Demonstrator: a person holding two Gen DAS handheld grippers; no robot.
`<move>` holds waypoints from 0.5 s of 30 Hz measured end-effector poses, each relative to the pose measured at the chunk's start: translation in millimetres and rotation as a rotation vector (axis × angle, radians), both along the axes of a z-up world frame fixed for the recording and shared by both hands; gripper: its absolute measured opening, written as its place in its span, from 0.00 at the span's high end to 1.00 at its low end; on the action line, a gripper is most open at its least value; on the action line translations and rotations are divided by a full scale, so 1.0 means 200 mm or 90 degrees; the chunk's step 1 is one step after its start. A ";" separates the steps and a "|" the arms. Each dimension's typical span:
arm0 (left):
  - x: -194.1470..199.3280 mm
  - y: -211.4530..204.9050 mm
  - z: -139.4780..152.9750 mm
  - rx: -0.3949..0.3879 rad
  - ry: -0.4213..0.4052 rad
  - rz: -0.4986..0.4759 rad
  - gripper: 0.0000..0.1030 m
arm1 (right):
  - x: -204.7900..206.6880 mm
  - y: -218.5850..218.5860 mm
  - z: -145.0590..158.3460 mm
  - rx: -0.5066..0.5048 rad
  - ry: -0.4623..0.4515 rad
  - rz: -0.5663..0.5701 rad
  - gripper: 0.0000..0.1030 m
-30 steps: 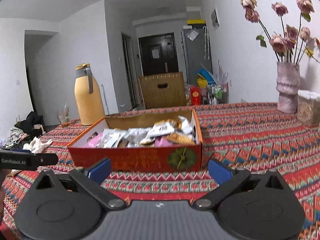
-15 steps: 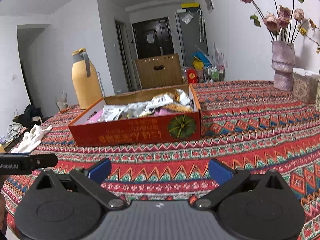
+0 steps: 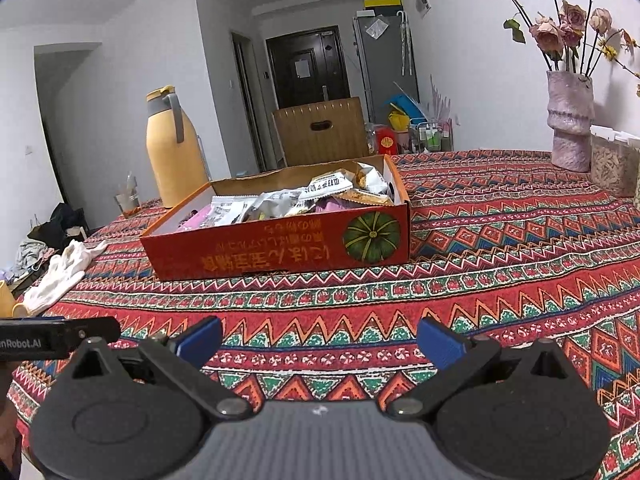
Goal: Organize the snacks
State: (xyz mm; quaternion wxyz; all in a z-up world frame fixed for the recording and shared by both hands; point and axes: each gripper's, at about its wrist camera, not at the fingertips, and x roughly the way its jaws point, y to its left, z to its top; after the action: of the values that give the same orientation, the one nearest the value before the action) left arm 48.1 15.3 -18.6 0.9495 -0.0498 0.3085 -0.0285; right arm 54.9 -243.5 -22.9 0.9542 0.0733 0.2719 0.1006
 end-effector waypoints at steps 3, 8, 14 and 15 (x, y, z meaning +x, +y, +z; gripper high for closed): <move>0.00 0.00 0.00 0.000 0.000 -0.001 0.00 | 0.00 0.00 -0.01 -0.001 0.001 0.001 0.00; 0.00 0.00 -0.01 -0.003 0.006 0.001 0.00 | -0.01 0.01 -0.01 -0.002 0.003 0.000 0.00; 0.00 0.00 -0.02 -0.005 0.007 0.002 0.00 | 0.00 0.01 -0.02 -0.003 0.004 0.001 0.00; 0.00 0.00 -0.02 -0.005 0.007 0.003 0.00 | 0.00 0.01 -0.02 -0.002 0.004 0.001 0.00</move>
State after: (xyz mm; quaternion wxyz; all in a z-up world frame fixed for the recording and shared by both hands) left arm 47.4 14.8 -21.9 0.9476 -0.0546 0.3136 -0.0275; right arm 54.0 -242.4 -26.9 0.9534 0.0716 0.2754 0.1004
